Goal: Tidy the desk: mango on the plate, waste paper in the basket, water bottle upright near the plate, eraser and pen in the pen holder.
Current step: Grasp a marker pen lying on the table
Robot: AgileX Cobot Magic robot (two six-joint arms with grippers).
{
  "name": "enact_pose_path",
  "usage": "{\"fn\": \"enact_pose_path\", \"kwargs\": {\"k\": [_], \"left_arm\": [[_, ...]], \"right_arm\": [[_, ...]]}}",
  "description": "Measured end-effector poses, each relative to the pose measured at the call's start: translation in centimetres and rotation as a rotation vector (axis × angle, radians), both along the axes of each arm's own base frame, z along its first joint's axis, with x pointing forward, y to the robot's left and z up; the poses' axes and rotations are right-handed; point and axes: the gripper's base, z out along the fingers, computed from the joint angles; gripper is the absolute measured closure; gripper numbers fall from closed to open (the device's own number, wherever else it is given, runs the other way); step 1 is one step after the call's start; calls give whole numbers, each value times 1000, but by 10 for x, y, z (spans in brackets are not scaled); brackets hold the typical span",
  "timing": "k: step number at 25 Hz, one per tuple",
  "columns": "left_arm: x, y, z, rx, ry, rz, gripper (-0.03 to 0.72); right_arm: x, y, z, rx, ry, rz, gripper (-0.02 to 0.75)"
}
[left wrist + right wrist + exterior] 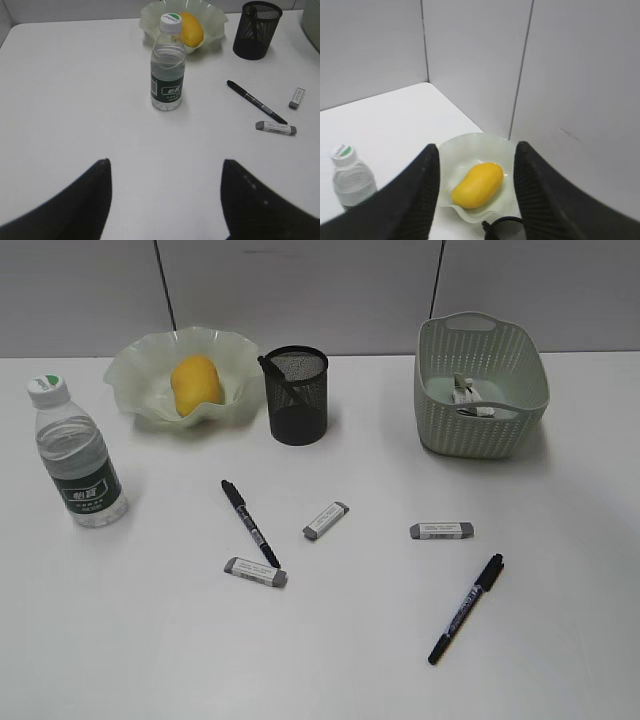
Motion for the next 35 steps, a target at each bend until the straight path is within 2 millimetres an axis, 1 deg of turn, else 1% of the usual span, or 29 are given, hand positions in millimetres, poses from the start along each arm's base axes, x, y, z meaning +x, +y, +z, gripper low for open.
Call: {"fn": "enact_pose_path", "kwargs": {"k": [2, 5, 9, 12, 15, 18, 20, 21, 24, 27, 31, 33, 35], "left_arm": [[0, 0, 0, 0, 0, 0, 173], [0, 0, 0, 0, 0, 0, 173], [0, 0, 0, 3, 0, 2, 173], [0, 0, 0, 3, 0, 2, 173], [0, 0, 0, 3, 0, 2, 173], [0, 0, 0, 3, 0, 2, 173], [0, 0, 0, 3, -1, 2, 173], [0, 0, 0, 3, -1, 2, 173], [0, 0, 0, 3, -1, 2, 173], [0, 0, 0, 4, -1, 3, 173], [0, 0, 0, 4, -1, 3, 173], [0, 0, 0, 4, -1, 3, 173], [0, 0, 0, 3, -1, 2, 173]], "right_arm": [[-3, -5, 6, 12, 9, 11, 345], [4, -15, 7, 9, -5, -55, 345], [24, -35, 10, -47, -129, -290, 345], [37, -52, 13, -136, -258, -502, 345], [45, -75, 13, -255, -354, -721, 345], [49, -103, 7, -364, -308, -932, 345], [48, -124, -5, -428, -155, -1039, 345], [47, -134, -11, -481, -82, -1063, 345], [37, -153, -32, -526, 217, -1059, 345], [21, -158, -38, -577, 395, -986, 345], [-13, -161, -37, -607, 468, -917, 345], [-38, -166, -34, -602, 470, -907, 345], [-65, -169, -39, -591, 493, -898, 345]]}}
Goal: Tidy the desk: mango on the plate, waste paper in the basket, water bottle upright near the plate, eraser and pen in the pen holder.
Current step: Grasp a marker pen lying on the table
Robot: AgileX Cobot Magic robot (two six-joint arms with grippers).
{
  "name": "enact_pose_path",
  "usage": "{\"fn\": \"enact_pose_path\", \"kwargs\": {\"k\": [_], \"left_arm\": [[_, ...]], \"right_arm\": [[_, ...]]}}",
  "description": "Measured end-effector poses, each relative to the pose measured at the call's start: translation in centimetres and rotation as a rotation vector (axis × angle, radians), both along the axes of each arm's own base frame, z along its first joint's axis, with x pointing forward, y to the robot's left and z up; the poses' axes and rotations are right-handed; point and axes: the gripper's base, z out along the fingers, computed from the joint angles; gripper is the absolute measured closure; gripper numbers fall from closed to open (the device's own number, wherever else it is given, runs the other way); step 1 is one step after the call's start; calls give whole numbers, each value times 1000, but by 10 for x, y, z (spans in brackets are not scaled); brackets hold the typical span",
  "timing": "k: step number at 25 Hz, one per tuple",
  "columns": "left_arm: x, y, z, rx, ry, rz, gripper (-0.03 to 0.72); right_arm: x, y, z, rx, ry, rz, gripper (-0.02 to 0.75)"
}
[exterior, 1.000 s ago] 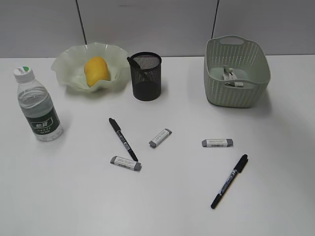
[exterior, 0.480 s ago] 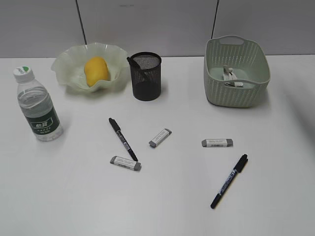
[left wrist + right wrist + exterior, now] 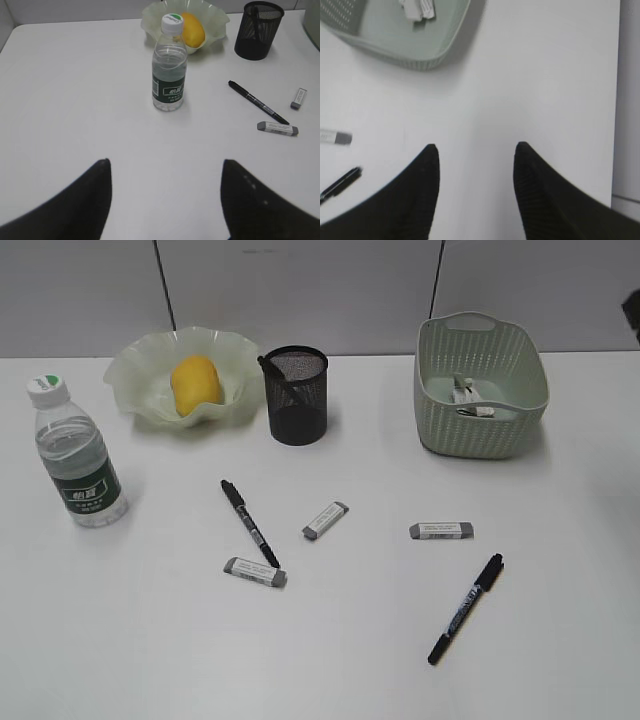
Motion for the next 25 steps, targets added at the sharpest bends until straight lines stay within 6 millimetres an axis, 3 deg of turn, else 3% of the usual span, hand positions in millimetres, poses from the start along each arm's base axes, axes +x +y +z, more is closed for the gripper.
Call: {"fn": "enact_pose_path", "kwargs": {"k": [6, 14, 19, 25], "left_arm": [[4, 0, 0, 1, 26, 0, 173], [31, -7, 0, -33, 193, -27, 173], [56, -11, 0, -54, 333, -36, 173], [80, -17, 28, -85, 337, -70, 208]], "right_arm": [[-75, -9, -10, 80, -21, -4, 345], [-161, -24, -18, 131, -124, -5, 345], [-198, -25, -25, 200, -193, 21, 345], [-220, -28, -34, 229, -268, 39, 345]]}}
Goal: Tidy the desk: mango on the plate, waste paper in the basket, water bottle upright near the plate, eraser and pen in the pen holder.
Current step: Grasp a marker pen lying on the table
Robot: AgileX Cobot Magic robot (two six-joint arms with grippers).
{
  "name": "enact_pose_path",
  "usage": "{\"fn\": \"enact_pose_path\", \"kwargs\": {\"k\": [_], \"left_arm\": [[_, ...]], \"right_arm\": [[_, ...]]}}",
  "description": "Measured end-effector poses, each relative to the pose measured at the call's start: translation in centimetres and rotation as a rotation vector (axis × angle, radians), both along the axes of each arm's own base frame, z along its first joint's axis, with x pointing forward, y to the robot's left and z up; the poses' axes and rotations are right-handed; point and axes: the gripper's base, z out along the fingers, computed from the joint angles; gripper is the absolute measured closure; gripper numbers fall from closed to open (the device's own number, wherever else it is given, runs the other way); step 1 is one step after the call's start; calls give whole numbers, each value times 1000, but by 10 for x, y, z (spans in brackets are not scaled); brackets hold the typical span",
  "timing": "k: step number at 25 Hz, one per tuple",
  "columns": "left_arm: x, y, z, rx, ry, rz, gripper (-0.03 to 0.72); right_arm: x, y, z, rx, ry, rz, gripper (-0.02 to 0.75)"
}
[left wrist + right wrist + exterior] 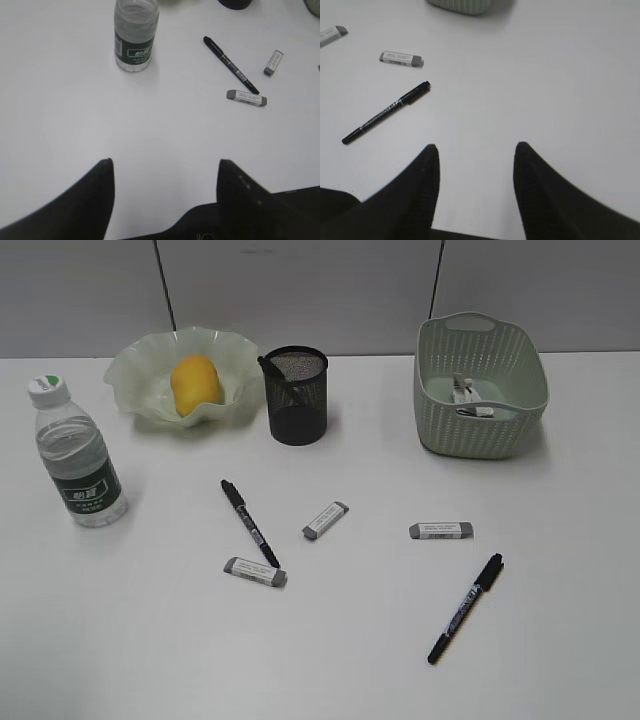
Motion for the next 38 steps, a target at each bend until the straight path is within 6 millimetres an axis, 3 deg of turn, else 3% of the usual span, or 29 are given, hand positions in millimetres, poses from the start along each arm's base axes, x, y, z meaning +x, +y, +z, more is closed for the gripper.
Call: {"fn": "enact_pose_path", "kwargs": {"k": [9, 16, 22, 28, 33, 38], "left_arm": [[42, -22, 26, 7, 85, -132, 239], [105, -51, 31, 29, 214, -179, 245], [147, -99, 16, 28, 294, -225, 246], [165, -151, -14, 3, 332, -184, 265], [181, -168, -37, -70, 365, -91, 267], [202, -175, -46, -116, 349, -15, 282]], "right_arm": [[-12, -1, 5, 25, -80, 4, 345], [-34, -4, 11, 61, -122, 10, 345], [-56, -7, 9, 75, -153, 15, 345], [-78, -12, 0, 84, -219, 16, 345], [-80, -10, 0, 84, -225, 37, 345], [-80, -10, 0, 81, -226, 45, 345]]}}
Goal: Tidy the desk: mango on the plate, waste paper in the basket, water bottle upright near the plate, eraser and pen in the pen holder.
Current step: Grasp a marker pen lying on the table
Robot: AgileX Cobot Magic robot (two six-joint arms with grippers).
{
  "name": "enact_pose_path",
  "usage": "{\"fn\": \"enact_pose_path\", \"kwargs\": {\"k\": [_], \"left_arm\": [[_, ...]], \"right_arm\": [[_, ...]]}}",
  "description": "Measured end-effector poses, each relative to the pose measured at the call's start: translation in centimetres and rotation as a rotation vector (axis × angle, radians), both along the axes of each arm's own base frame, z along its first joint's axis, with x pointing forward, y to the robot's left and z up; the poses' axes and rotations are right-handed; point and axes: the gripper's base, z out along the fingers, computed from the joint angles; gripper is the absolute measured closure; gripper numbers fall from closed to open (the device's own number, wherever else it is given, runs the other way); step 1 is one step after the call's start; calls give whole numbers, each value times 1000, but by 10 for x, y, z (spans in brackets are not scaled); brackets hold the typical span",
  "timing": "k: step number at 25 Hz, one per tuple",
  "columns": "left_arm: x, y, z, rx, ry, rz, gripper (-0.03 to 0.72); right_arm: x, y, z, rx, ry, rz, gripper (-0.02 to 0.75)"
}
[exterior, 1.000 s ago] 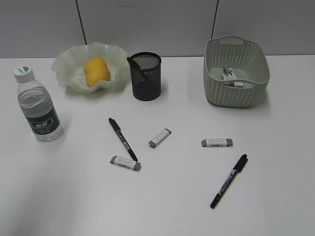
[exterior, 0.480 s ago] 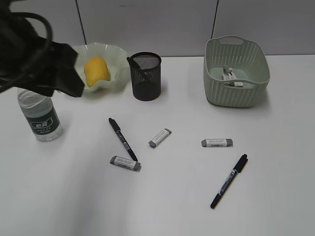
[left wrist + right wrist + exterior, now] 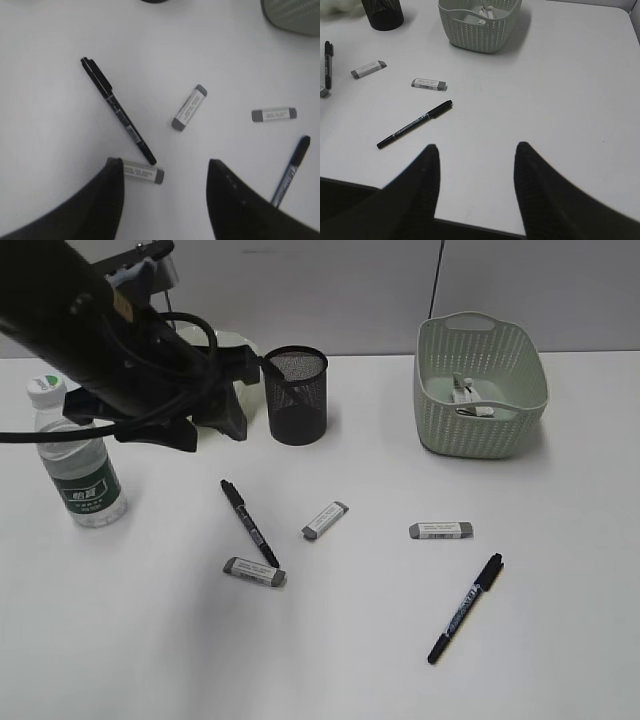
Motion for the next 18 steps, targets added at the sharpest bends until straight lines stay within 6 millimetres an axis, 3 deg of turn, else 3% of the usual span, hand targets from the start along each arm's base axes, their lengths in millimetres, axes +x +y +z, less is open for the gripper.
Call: {"fn": "enact_pose_path", "kwargs": {"k": [8, 13, 18], "left_arm": [[46, -11, -22, 219, 143, 89, 288], [71, -33, -35, 154, 217, 197, 290], [80, -41, -60, 142, 298, 292, 290]], "right_arm": [[0, 0, 0, -2, 0, 1, 345], [0, 0, 0, -4, -1, 2, 345], [0, 0, 0, -4, -1, 2, 345]]}}
